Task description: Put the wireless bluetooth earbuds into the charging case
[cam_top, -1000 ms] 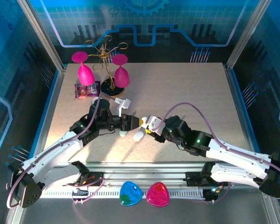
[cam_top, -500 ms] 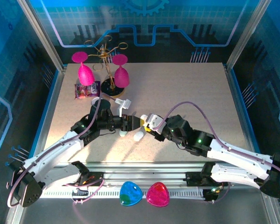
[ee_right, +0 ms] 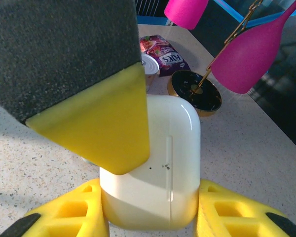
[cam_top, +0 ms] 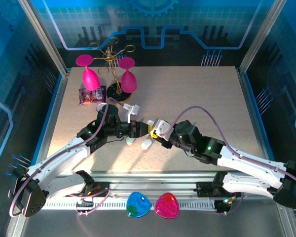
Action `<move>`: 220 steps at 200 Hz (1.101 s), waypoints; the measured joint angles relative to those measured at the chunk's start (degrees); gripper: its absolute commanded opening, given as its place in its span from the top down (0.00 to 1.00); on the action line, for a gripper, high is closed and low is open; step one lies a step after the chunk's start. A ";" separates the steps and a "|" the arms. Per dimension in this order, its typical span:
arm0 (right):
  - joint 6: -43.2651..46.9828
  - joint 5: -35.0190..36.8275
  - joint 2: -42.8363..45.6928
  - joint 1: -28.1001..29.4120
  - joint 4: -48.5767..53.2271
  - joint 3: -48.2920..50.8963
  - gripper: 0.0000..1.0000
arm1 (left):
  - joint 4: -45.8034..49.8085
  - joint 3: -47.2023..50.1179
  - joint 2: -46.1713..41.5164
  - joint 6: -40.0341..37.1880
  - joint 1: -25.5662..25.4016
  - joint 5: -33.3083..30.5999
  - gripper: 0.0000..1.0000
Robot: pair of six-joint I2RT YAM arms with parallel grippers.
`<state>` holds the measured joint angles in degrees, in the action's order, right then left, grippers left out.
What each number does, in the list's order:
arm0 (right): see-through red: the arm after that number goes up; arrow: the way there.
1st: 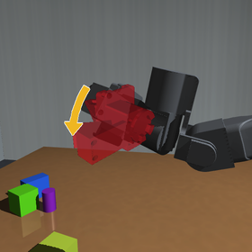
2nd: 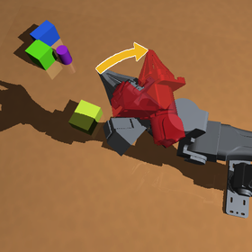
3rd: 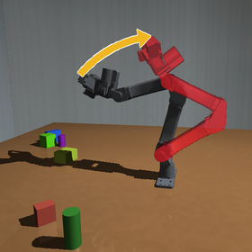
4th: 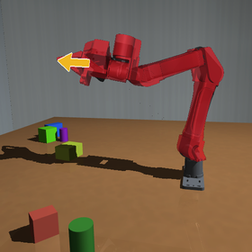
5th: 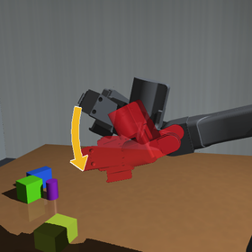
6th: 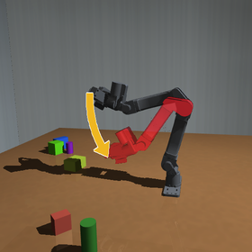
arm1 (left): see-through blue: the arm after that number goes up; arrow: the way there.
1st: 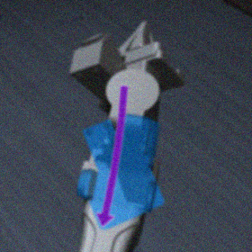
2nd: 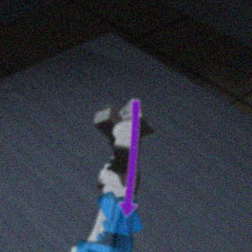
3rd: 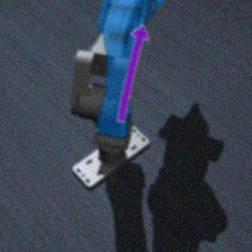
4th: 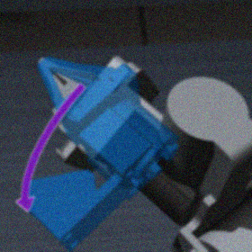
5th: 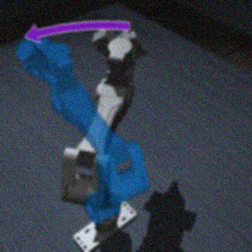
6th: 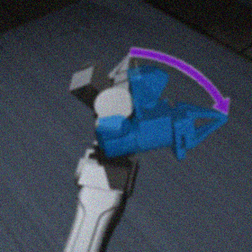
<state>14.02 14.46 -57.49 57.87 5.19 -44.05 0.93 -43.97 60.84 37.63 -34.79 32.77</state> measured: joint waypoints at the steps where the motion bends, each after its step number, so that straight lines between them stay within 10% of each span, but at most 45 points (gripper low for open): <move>1: 0.00 0.00 -0.04 0.00 0.00 0.00 0.69 | 0.00 0.00 0.00 0.02 0.00 0.00 0.74; 24: -0.02 0.15 -0.20 0.00 0.15 0.00 0.65 | -0.02 0.24 0.00 -0.17 0.02 -0.11 0.86; 84: -3.43 -5.95 2.29 -2.84 0.33 -0.02 0.17 | -6.93 4.79 -1.99 -5.97 0.00 0.04 0.91; 148: -16.50 -29.77 8.81 -18.53 0.46 -1.42 0.13 | -29.70 15.43 -6.08 -21.11 0.00 -0.07 0.93; 220: -24.06 -37.88 2.91 -19.69 0.98 -6.47 0.14 | -41.92 15.37 -3.39 -25.09 0.00 3.52 0.92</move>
<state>-10.04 -23.42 -54.59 38.17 6.17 -50.52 -40.99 -28.60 57.45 12.53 -34.79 36.29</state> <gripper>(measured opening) 0.870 0.191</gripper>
